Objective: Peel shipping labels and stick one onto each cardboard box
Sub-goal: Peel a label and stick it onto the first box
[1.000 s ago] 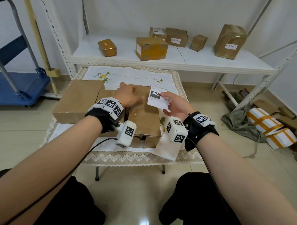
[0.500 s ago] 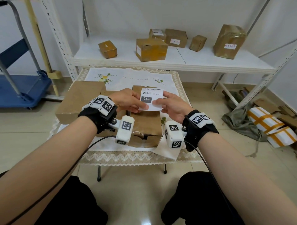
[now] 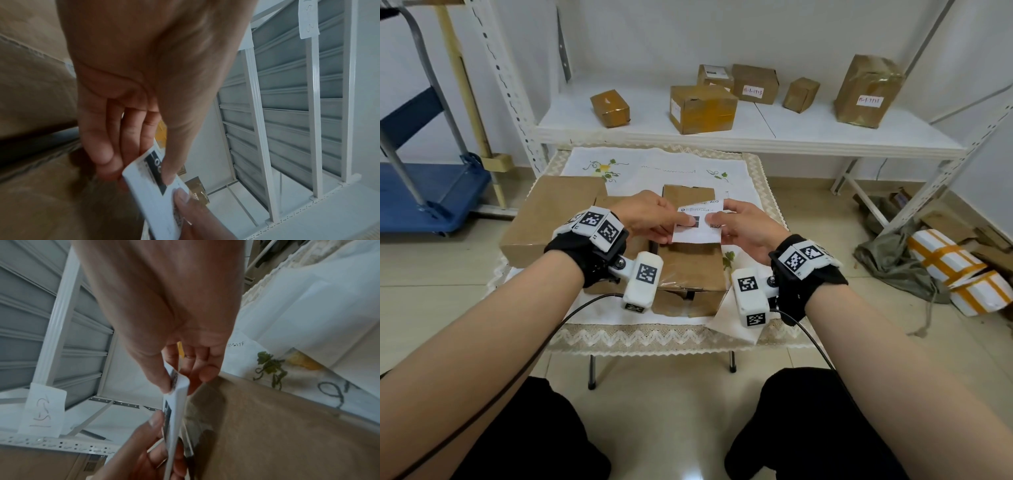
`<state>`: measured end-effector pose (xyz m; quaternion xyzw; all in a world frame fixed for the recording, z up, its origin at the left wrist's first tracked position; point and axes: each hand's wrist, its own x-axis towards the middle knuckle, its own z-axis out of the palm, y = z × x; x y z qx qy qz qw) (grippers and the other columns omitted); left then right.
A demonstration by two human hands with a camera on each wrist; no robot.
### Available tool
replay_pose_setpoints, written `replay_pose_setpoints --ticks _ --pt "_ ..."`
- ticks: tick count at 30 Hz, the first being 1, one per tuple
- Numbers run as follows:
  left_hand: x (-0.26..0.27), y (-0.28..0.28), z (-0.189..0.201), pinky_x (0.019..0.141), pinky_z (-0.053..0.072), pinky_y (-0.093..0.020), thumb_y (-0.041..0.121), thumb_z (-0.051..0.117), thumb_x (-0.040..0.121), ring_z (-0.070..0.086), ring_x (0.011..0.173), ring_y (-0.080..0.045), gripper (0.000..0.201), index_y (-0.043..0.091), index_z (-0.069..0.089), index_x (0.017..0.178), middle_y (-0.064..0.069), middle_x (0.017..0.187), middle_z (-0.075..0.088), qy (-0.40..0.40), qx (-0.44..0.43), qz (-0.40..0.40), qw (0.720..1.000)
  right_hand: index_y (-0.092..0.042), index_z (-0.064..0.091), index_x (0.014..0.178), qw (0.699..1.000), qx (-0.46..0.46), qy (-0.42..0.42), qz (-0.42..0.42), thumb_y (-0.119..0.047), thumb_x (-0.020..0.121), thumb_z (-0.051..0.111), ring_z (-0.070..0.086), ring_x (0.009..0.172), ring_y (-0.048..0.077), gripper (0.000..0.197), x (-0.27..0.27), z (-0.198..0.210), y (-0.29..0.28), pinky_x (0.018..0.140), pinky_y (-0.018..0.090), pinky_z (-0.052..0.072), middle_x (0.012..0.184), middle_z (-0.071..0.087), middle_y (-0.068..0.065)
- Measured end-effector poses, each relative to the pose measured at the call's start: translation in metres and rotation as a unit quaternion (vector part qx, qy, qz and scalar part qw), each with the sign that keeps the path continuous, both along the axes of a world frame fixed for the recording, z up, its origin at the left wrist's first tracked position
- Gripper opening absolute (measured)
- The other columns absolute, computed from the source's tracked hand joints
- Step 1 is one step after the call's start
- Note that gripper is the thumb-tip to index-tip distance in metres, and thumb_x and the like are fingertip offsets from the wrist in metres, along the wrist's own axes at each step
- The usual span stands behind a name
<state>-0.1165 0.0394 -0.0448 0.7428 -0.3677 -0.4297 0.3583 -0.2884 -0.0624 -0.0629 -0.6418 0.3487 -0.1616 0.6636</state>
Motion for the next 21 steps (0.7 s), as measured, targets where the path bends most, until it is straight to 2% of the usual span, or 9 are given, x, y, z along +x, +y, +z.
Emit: replay_pose_setpoints --ticks 2,4,7,9,12,15,18,21 --pt "-0.0017 -0.0013 0.0012 0.063 0.058 -0.023 0.032 0.078 0.081 0.063 0.057 -0.014 0.028 0.006 0.07 0.088 -0.009 0.078 0.072 -0.016 0.005 0.015 1.0 -0.004 0.061 0.122 1.0 -0.003 0.009 -0.004 -0.004 0.093 0.063 0.062 0.059 0.007 0.029 0.001 0.0001 0.0002 0.065 0.023 0.05 0.102 0.07 0.007" --pt "-0.0026 -0.0026 0.0017 0.061 0.058 -0.022 0.031 0.078 0.081 0.063 0.056 -0.013 0.031 0.004 0.071 0.094 -0.011 0.081 0.074 -0.025 0.007 0.026 0.999 -0.006 0.062 0.119 1.0 -0.001 0.014 -0.004 -0.002 0.093 0.064 0.063 0.058 0.007 0.027 0.0023 -0.0008 0.0 0.069 0.027 0.049 0.096 0.07 0.005" --pt "-0.0026 -0.0029 0.0021 0.055 0.058 -0.02 0.027 0.082 0.078 0.061 0.05 -0.011 0.027 0.006 0.071 0.089 -0.006 0.07 0.071 -0.026 0.001 0.038 0.999 -0.004 0.061 0.124 1.0 0.011 0.013 -0.011 -0.002 0.092 0.065 0.065 0.065 0.01 0.032 0.0037 -0.0028 -0.0009 0.076 0.032 0.05 0.102 0.071 0.008" --pt "-0.0022 -0.0026 0.0021 0.048 0.053 -0.017 0.024 0.081 0.079 0.062 0.048 -0.011 0.024 0.006 0.069 0.089 -0.008 0.072 0.07 -0.013 -0.008 0.04 0.999 -0.006 0.061 0.123 1.0 0.018 0.014 -0.015 -0.002 0.092 0.065 0.06 0.059 0.007 0.032 0.003 -0.0014 0.0 0.067 0.027 0.048 0.096 0.071 0.005" --pt "-0.0018 -0.0018 0.0012 0.045 0.052 -0.015 0.017 0.08 0.079 0.065 0.049 -0.011 0.023 0.006 0.064 0.092 -0.015 0.085 0.072 0.008 -0.016 0.046 0.999 -0.011 0.062 0.11 0.999 0.028 0.017 -0.029 -0.001 0.091 0.067 0.054 0.049 0.005 0.022 0.0017 0.0006 0.0015 0.059 0.025 0.046 0.084 0.069 0.0" --pt "-0.0025 -0.0018 -0.0016 0.045 0.053 -0.016 0.013 0.082 0.076 0.066 0.051 -0.013 0.026 0.005 0.065 0.094 -0.018 0.093 0.073 0.014 -0.009 0.052 0.998 -0.008 0.059 0.116 0.998 0.023 0.026 -0.048 -0.002 0.089 0.07 0.058 0.05 0.009 0.03 0.0026 -0.0013 0.0014 0.056 0.025 0.049 0.09 0.069 0.008" --pt "-0.003 -0.0024 -0.0043 0.048 0.056 -0.018 0.01 0.083 0.074 0.067 0.052 -0.014 0.034 0.003 0.062 0.1 -0.019 0.097 0.073 0.018 -0.002 0.054 0.998 -0.009 0.055 0.108 0.997 0.01 0.034 -0.064 -0.003 0.09 0.069 0.062 0.051 0.013 0.024 0.0044 -0.0021 0.0024 0.053 0.025 0.05 0.088 0.068 0.011" --pt "-0.0047 -0.0015 -0.0048 0.045 0.053 -0.017 0.004 0.082 0.074 0.064 0.047 -0.011 0.044 0.0 0.058 0.111 -0.016 0.087 0.073 0.017 -0.011 0.046 0.999 -0.01 0.053 0.104 0.996 -0.008 0.031 -0.078 -0.001 0.089 0.068 0.065 0.063 0.022 0.023 0.0066 -0.0038 0.0014 0.059 0.031 0.051 0.094 0.071 0.016"
